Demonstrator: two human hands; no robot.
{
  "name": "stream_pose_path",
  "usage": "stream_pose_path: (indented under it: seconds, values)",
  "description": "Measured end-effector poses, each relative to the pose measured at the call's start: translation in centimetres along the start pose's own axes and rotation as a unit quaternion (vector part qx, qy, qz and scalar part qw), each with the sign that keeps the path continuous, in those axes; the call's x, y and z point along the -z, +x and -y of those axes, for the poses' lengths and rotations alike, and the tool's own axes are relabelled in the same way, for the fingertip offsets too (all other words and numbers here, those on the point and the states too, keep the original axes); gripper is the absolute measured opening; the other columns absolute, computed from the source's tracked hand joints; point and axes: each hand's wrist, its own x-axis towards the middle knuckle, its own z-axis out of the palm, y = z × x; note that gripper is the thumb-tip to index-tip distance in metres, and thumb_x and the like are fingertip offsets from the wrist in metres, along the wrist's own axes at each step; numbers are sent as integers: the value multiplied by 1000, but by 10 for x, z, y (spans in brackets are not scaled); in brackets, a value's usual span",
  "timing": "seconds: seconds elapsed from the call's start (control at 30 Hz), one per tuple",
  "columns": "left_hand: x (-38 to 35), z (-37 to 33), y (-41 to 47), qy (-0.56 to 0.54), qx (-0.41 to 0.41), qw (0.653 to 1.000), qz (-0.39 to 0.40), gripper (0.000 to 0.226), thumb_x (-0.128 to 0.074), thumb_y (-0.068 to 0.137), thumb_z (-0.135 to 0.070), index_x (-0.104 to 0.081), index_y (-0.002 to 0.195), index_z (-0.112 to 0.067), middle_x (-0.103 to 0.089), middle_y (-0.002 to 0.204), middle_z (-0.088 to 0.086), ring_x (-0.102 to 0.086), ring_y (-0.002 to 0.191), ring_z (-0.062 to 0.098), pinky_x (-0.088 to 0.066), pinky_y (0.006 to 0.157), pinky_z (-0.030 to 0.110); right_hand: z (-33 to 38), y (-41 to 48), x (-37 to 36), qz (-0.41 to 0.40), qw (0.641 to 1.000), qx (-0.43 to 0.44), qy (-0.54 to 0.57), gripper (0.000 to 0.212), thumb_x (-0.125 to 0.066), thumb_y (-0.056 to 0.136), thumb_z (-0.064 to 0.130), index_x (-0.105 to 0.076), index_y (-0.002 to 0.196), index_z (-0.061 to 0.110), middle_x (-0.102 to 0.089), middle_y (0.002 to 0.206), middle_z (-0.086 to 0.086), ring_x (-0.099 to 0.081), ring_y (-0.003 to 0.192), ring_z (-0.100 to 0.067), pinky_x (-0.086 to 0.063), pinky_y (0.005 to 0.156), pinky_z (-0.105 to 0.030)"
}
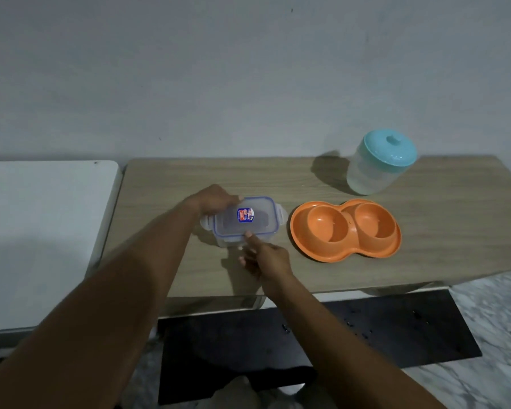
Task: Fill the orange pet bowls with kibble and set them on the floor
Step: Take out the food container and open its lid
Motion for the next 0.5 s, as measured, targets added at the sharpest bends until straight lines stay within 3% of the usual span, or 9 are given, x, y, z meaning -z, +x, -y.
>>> stream_pose_path:
  seconds: [0.07, 0.13, 0.23, 0.33, 0.43, 0.5]
  values:
    - [-2, -1, 13, -41, 10, 999, 18, 48, -71, 83, -49, -68, 83, -2, -67, 89, 10, -61, 80, 26, -46, 68, 35, 4, 7, 1, 24, 999, -8, 48, 28, -79, 89, 22, -71, 102, -2, -72, 88, -14, -70, 57, -14, -58, 59, -25]
    - [-6, -4, 20, -142, 35, 989, 39, 40, -75, 82, -40, -74, 93, -2, -73, 95, 11, -69, 89, 29, -54, 79, 39, 9, 14, 7, 32, 998, -1, 50, 24, -76, 91, 21, -71, 98, -1, -73, 82, -12, -70, 61, -15, -59, 60, -25]
    - [-14, -12, 27, -239, 86, 965, 67, 18, -73, 88, -26, -71, 90, -8, -72, 89, 10, -67, 78, 24, -55, 77, 36, 15, 22, 16, 21, 998, 20, 48, 20, -76, 91, 22, -70, 89, 3, -75, 75, -9, -71, 65, -17, -60, 65, -28]
    - [-14, -19, 38, -288, 138, 940, 117, 15, -69, 91, -23, -70, 95, -9, -73, 88, 10, -70, 70, 22, -61, 63, 34, 19, 28, 15, 0, 996, 70, 46, 15, -75, 92, 18, -73, 100, 5, -78, 92, -14, -73, 68, -15, -60, 64, -26]
    - [-7, -22, 47, -302, 164, 928, 141, 20, -69, 90, -21, -69, 103, -6, -72, 98, 15, -70, 79, 27, -61, 64, 38, 21, 28, 11, -10, 996, 84, 34, 14, -76, 92, 19, -74, 102, 8, -79, 96, -13, -75, 73, -17, -61, 65, -27]
    - [-6, -25, 50, -318, 171, 922, 140, 19, -71, 88, -18, -70, 102, -5, -73, 94, 15, -71, 77, 29, -61, 62, 41, 21, 29, 10, -5, 997, 73, 37, 17, -76, 91, 21, -74, 102, 7, -79, 100, -16, -74, 77, -21, -62, 67, -30]
